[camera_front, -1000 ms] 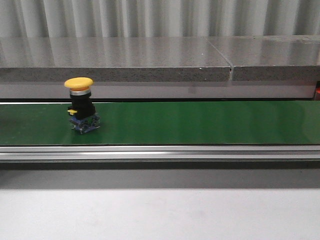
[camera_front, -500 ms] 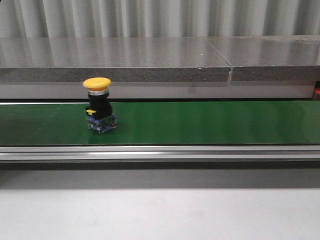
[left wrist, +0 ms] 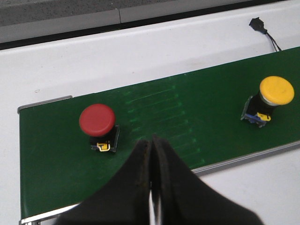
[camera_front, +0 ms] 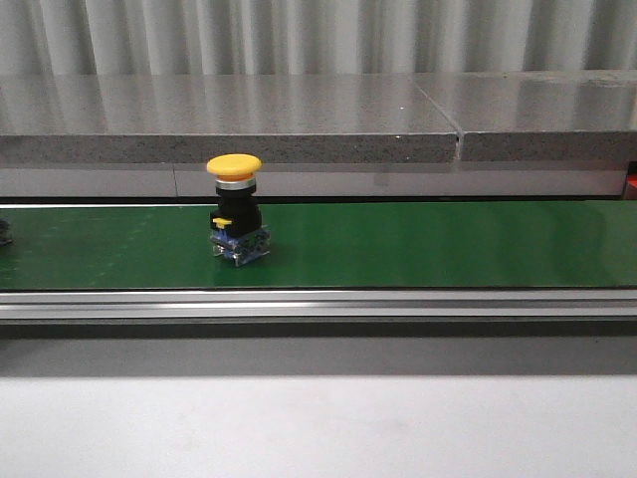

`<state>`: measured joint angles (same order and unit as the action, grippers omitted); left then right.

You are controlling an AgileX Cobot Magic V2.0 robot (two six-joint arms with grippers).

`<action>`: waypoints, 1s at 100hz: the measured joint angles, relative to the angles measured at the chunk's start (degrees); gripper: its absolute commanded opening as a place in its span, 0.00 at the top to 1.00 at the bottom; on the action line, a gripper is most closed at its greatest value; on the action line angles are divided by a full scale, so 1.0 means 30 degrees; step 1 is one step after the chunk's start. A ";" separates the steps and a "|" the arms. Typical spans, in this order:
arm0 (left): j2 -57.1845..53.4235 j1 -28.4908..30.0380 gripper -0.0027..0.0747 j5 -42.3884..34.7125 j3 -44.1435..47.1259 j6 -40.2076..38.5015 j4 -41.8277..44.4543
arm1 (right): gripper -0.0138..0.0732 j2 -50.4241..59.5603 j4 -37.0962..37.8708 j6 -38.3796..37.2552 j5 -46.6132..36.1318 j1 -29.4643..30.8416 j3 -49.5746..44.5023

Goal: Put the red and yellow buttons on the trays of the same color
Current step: 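Carry the red button to the belt and release it, then lower the right gripper onto the yellow button on the belt and grasp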

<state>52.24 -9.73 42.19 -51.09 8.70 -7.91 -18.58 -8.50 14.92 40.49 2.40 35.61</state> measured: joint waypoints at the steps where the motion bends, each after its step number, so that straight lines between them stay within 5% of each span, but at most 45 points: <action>1: -0.0140 0.0000 0.99 -0.0042 0.0120 0.0000 0.0000 | 0.92 0.0000 0.0000 0.0000 0.0000 0.0000 0.0000; 32: -0.5933 -0.0011 0.99 -0.1173 0.4011 0.0000 0.0000 | 0.92 -0.0937 0.0000 0.0000 0.0037 -0.0464 0.0329; 58: -0.8476 -0.0011 0.99 -0.1471 0.5014 0.0000 0.0000 | 0.90 -0.5243 0.0000 0.0000 0.0076 -0.4543 0.2351; 69: -0.8623 -0.0011 0.99 -0.1648 0.5089 0.0000 0.0000 | 0.73 -0.7806 -0.0188 0.0000 0.0511 -0.5712 0.3648; 91: -0.8653 -0.0011 0.99 -0.1718 0.5117 0.0000 0.0000 | 0.16 -1.3420 -0.2257 0.0000 0.0867 -0.6191 0.6343; 100: -0.8653 -0.0011 0.99 -0.1752 0.5117 0.0000 0.0000 | 0.07 -1.5149 -0.2677 0.0000 0.1140 -0.6191 0.7502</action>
<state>26.28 -9.77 36.93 -35.74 8.70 -7.91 -64.03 -16.53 14.92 43.91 -16.17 58.12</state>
